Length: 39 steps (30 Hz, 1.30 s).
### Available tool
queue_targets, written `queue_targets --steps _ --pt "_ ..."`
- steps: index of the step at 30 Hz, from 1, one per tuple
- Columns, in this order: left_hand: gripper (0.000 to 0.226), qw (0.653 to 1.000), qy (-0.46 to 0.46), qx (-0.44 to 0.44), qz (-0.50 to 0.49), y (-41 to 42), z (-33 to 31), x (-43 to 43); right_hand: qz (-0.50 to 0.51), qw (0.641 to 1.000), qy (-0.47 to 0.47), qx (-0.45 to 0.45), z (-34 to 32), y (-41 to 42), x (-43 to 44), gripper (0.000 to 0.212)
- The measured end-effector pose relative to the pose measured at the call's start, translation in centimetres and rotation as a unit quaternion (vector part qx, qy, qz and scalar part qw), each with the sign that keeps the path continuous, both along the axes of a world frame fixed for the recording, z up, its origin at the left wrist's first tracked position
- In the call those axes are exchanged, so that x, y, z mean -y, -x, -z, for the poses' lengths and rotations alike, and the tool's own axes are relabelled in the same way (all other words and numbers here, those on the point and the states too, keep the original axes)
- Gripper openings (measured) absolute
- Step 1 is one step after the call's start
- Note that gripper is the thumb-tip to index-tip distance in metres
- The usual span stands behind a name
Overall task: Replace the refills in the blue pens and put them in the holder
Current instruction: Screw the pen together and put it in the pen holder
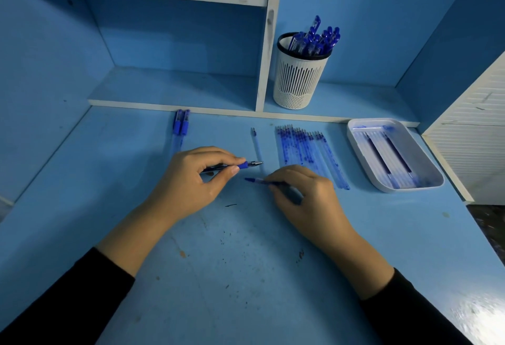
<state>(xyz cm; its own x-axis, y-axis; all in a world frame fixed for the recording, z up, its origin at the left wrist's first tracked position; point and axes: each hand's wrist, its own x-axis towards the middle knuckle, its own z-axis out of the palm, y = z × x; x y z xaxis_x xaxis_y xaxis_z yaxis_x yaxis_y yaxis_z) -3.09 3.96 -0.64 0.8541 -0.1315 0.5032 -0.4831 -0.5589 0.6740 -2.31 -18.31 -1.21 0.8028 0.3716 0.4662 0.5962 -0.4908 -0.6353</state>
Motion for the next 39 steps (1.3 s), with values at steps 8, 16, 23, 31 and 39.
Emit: queue_targets --steps 8,16,23,31,39 --pt "0.015 1.0 -0.001 0.001 0.016 0.0 0.0 0.0 0.052 0.986 -0.132 -0.084 -0.7 -0.4 0.7 0.016" --pt "0.016 0.999 -0.01 0.02 0.039 0.1 0.1 0.3 0.019 0.985 -0.144 -0.097 -0.8 -0.2 0.5 0.016" --pt "0.013 0.998 0.001 0.041 0.046 0.3 0.1 1.1 -0.003 0.97 -0.192 -0.149 -1.2 0.3 0.1 0.016" --pt "0.014 0.995 0.056 0.081 0.016 0.8 0.2 2.4 0.044 0.899 -0.403 -0.165 -1.5 2.1 -2.0 0.011" --pt "0.009 0.994 0.09 0.066 0.018 0.7 0.0 3.1 0.041 0.901 -0.412 -0.132 -1.7 2.2 -2.2 0.022"
